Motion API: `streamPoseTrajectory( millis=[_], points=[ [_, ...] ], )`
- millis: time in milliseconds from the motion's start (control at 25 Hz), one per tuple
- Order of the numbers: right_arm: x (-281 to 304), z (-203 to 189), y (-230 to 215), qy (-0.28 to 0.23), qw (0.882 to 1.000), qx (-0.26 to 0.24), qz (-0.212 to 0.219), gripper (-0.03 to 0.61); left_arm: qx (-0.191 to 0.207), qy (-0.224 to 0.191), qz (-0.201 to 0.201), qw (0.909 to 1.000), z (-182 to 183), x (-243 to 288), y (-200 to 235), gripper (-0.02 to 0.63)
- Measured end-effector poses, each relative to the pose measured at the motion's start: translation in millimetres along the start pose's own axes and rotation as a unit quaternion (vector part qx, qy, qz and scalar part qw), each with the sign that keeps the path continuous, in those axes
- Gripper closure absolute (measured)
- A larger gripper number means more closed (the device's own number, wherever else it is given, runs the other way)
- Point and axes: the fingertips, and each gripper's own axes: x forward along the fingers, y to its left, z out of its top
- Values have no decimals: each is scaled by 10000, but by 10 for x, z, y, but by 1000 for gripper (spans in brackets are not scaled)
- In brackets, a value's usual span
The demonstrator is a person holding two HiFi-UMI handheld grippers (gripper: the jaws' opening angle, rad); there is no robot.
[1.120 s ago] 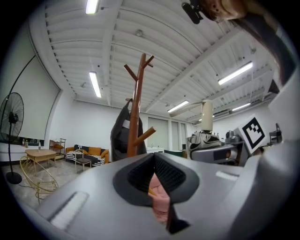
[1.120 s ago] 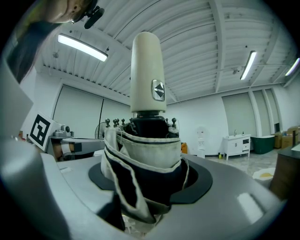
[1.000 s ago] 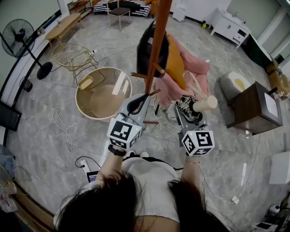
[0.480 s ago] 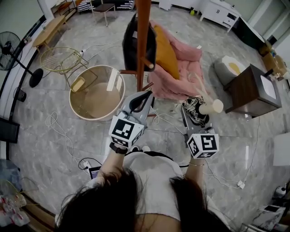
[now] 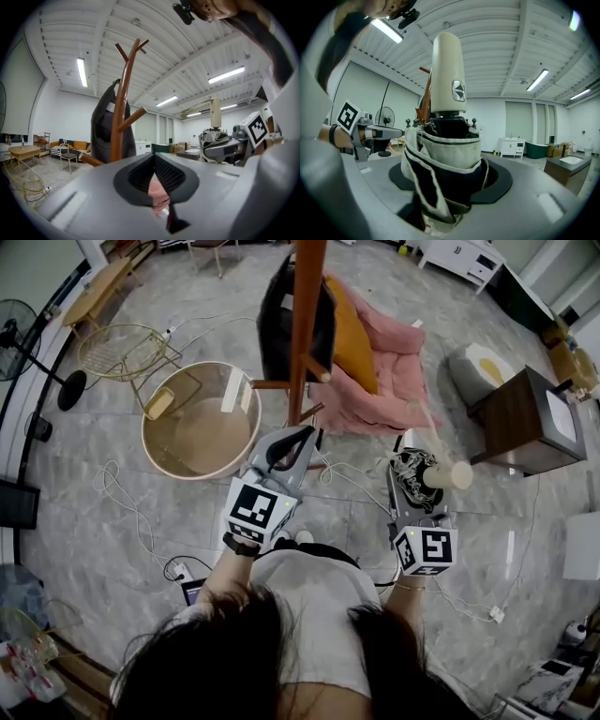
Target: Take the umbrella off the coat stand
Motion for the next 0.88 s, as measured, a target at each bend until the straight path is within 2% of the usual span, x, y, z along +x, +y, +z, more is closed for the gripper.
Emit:
streamPoseTrajectory(
  millis=[400,880],
  points=[
    [106,-68,63,30,9998,129,142,304,-16,132,184,9997,-101,-73,179,555],
    [85,-65,33,10,9997,199,122,304,-34,98,193,9998,-96,-66,153,555]
  ],
)
